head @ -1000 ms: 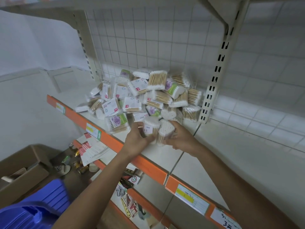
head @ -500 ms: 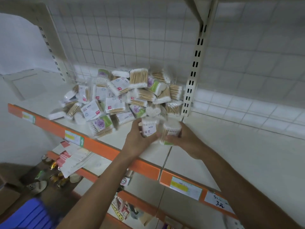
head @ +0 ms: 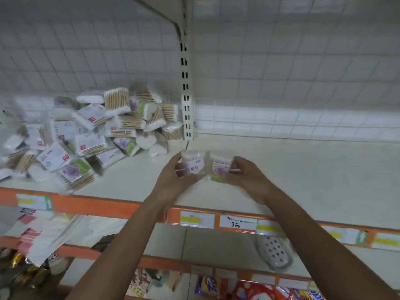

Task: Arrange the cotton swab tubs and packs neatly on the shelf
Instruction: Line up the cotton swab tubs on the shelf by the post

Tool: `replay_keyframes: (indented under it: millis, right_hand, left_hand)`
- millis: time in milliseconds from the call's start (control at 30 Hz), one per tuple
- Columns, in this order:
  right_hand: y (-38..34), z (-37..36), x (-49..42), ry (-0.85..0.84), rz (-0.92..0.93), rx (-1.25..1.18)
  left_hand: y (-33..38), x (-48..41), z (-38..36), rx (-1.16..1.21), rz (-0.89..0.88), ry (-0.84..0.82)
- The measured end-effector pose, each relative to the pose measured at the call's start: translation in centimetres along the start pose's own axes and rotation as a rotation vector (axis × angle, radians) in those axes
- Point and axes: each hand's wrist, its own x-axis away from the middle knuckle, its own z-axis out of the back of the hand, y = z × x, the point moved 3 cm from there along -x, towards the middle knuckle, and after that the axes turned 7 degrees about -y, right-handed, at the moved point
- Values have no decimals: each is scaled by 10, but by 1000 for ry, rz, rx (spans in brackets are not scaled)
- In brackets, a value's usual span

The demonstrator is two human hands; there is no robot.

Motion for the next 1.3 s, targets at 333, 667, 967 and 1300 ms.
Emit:
replay_keyframes:
  millis: [333, 667, 967, 1300]
  right_hand:
    - [14, 115, 104, 199, 58, 59]
    - [29, 232, 210, 337, 61, 113]
    - [44, 317, 266, 455, 23, 49]
    - [69, 419, 281, 613, -30, 86]
  left_hand:
    - [38, 9, -141, -102, -67, -99]
    - [77, 20, -289, -62, -120, -180]
    - [100, 4, -391, -202, -158, -249]
    - [123, -55, -497, -201, -197, -394]
